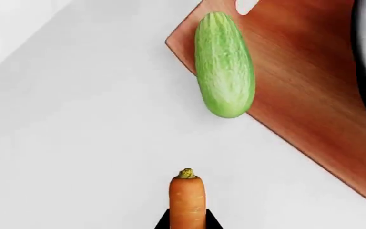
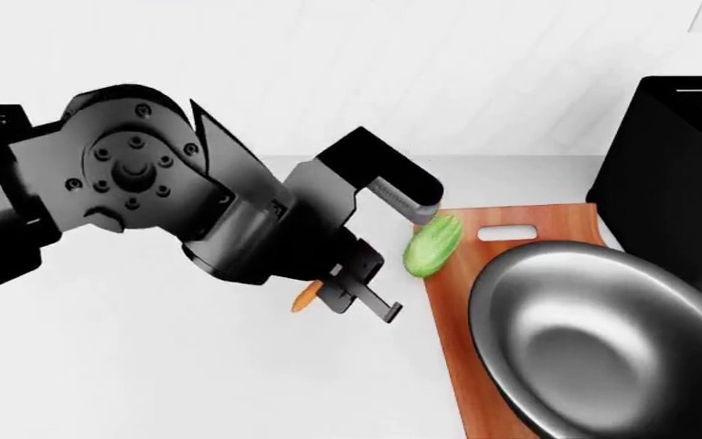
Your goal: Place the two vegetables and bowl onto the tray for setting up a vegetable dip station.
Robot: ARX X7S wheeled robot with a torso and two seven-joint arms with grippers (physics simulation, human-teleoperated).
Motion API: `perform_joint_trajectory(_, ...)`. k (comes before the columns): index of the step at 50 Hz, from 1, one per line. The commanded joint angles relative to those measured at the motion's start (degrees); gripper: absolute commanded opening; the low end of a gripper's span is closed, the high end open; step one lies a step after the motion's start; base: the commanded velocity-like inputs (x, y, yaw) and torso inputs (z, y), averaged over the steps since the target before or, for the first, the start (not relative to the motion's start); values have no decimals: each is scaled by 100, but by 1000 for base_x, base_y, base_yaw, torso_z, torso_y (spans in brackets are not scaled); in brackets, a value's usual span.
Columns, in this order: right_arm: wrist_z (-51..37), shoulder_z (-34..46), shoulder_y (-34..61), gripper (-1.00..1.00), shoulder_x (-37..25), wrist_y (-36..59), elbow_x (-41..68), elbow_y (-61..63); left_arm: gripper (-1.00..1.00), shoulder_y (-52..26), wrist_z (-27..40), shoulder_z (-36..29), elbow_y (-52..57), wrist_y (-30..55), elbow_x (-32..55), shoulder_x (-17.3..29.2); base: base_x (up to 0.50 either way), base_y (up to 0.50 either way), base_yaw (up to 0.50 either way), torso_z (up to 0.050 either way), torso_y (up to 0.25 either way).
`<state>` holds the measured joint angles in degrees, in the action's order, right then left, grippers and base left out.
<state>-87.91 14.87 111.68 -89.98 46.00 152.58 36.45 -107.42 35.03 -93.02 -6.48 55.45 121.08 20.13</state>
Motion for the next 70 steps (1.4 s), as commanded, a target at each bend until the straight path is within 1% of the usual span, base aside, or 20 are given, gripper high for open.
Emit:
perform_joint_trajectory(1,-108,-149,-43,100,0,44,87,-52,-100,-742,-375,278,-157,217,-318,-298,0,0,0,0,0)
perform_joint_trajectory(2,-111,-163,-46,100,0,47,92,-58,-100,-772,-269,280,-205,169,-322,-319,0,0,0,0,0)
perform_joint_trajectory(5,-124,-185,-80,100,0,29,88,-48,-100,-917,-469,285,-464,211,-558,-508,0,0,0,0,0)
perform_joint_trajectory(8,-58,-185,-134,100,0,-31,33,3,-100,-936,-918,287,-707,179,-937,-825,0,0,0,0,0)
perform_joint_trajectory(9,-51,-176,-160,100,0,-55,15,32,-100,-945,-1226,296,-719,200,-1087,-916,0,0,0,0,0)
perform_joint_trajectory(10,-62,-171,-182,100,0,-79,24,53,-100,-905,-1201,363,-783,73,-1081,-992,0,0,0,0,0)
perform_joint_trajectory(13,-159,-248,-161,100,0,25,137,-28,-100,-843,-1592,305,-992,12,-1395,-1243,0,0,0,0,0)
perform_joint_trajectory(22,-205,-360,-181,100,-1,149,178,-141,-100,-675,-2443,212,-1441,-352,-2112,-1683,0,0,0,0,0)
perform_joint_trajectory(27,-206,-388,-224,100,-1,173,171,-176,-100,-576,-3098,94,-2105,-746,-2734,-2008,0,0,0,0,0)
perform_joint_trajectory(31,-207,-395,-266,100,-1,217,148,-238,-100,-465,-3455,247,-2328,-884,-3082,-2012,0,0,0,0,0)
perform_joint_trajectory(38,-207,-445,-302,100,-1,313,121,-350,-100,-167,-3708,315,-2421,-1058,-3601,-2012,0,0,0,0,0)
perform_joint_trajectory(51,-200,-459,-527,100,-1,47,53,-159,-100,194,-3776,350,-2084,-1401,-3771,-2012,0,0,0,0,0)
perform_joint_trajectory(52,-201,-464,-540,100,-1,38,46,-159,-100,193,-3903,334,-2011,-1414,-3823,-2012,0,0,0,0,0)
perform_joint_trajectory(53,-208,-1323,-1400,100,667,771,-349,-429,-100,200,-3762,346,-1919,-1477,-3796,-2012,0,0,0,0,0)
perform_joint_trajectory(54,513,-2183,-2259,100,1118,794,-820,28,-100,205,-3728,338,-1839,-1519,-3843,-2012,0,0,0,0,0)
perform_joint_trajectory(55,584,-3042,-3119,100,1172,785,-880,59,-100,209,-3660,346,-1688,-1593,-3802,-2012,0,0,0,0,0)
perform_joint_trajectory(56,-41,-3901,-3978,100,1129,990,-57,34,-100,193,-3582,340,-1645,-1617,-3796,-2012,0,0,0,0,0)
perform_joint_trajectory(62,-98,-9058,-9135,100,1244,1041,17,68,-100,106,-3472,335,-1302,-1839,-3763,-2012,0,0,0,0,0)
perform_joint_trajectory(63,-95,-9721,-9496,100,1246,1030,20,73,-100,100,-3426,330,-1195,-1886,-3919,-2012,0,0,0,0,0)
perform_joint_trajectory(70,-69,-9774,-9648,100,1255,929,2,156,-100,147,-3322,342,-1052,-1908,-4111,-2012,0,0,0,0,0)
